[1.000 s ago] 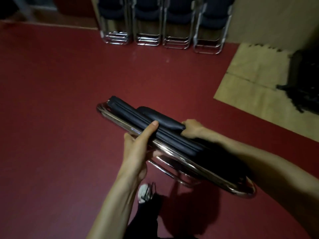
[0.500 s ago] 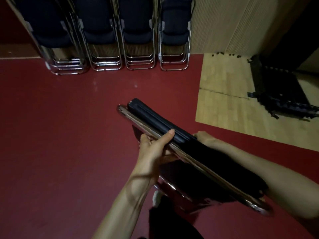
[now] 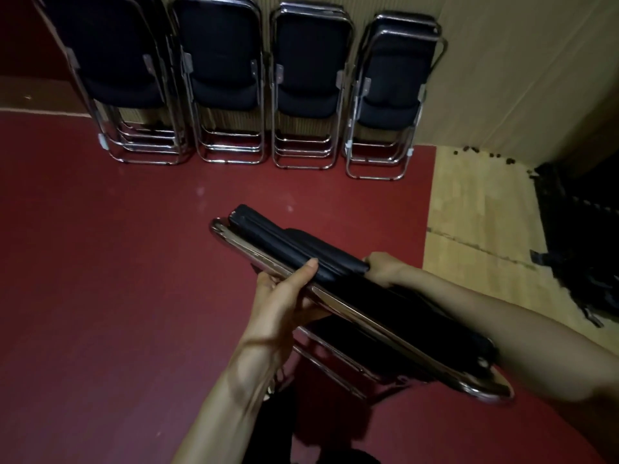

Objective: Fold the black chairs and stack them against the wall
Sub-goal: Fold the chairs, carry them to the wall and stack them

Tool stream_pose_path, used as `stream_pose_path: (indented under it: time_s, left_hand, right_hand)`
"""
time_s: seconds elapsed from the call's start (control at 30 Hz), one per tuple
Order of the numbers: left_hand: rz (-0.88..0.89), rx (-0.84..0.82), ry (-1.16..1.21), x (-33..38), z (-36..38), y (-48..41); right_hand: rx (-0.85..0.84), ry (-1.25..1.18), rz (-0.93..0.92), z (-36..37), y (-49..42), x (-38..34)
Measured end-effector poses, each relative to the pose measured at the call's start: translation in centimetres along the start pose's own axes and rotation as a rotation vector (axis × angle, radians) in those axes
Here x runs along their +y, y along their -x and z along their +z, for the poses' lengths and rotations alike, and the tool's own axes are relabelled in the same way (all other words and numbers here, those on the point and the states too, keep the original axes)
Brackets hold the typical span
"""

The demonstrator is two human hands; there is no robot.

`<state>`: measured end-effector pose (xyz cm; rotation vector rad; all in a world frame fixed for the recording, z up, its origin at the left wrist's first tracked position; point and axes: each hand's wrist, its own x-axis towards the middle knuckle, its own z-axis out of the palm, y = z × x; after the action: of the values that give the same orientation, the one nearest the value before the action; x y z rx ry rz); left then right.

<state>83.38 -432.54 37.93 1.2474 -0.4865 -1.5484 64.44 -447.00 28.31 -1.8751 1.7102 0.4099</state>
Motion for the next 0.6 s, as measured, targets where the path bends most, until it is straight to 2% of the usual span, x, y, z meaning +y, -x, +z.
stream_pose_path:
  time_s: [0.17,0.6]
  left_hand:
    - [0.037,0.044,-0.036,9.5,-4.6,-10.7]
    - [0.114,0.255,0.071,32.4,-14.2,-39.7]
  right_hand:
    - [-0.032,0.051,-0.070,-7.0,-12.4,-10.2]
    - [-0.100,0.051,-0.272,-22.0,-44.9,-35.1]
